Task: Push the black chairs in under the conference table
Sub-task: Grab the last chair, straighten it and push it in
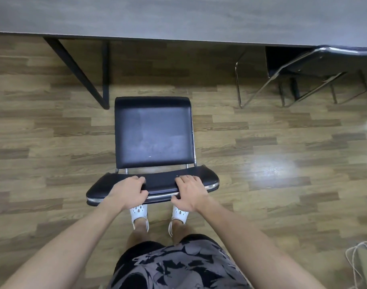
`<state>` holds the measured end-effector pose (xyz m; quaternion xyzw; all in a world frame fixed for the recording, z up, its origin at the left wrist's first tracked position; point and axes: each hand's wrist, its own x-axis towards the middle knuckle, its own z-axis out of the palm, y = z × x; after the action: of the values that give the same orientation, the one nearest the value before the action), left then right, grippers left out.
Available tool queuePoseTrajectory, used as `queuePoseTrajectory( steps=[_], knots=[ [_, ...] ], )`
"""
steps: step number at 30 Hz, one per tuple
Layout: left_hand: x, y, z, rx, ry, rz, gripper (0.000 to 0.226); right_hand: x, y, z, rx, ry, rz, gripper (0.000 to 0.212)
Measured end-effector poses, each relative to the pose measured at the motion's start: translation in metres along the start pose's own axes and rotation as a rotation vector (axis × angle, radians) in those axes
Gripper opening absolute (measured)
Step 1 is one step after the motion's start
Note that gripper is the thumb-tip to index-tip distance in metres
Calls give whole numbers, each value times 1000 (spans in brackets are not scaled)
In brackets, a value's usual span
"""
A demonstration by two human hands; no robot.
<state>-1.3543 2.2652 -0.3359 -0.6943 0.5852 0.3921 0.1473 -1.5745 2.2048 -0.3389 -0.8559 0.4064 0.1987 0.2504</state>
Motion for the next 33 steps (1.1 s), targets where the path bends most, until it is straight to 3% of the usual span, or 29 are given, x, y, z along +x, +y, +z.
queuePoseTrajectory(
  steps=[7, 13, 19, 28, 33],
  knots=[
    [-17, -34, 4, 84, -12, 20, 64, 4, -16, 7, -102, -55, 11, 70],
    [-17, -38, 12, 108, 26, 68, 77, 7, -21, 21, -202, 12, 80, 57],
    [-12, -35, 30, 195, 132, 33, 78, 10, -26, 29, -231, 43, 157, 52],
    [-4, -39, 41, 250, 167, -5, 49, 13, -29, 33, -224, 77, 198, 45],
    [-3, -40, 41, 274, 148, 29, 56, 12, -25, 35, -280, 125, 171, 54]
  ],
)
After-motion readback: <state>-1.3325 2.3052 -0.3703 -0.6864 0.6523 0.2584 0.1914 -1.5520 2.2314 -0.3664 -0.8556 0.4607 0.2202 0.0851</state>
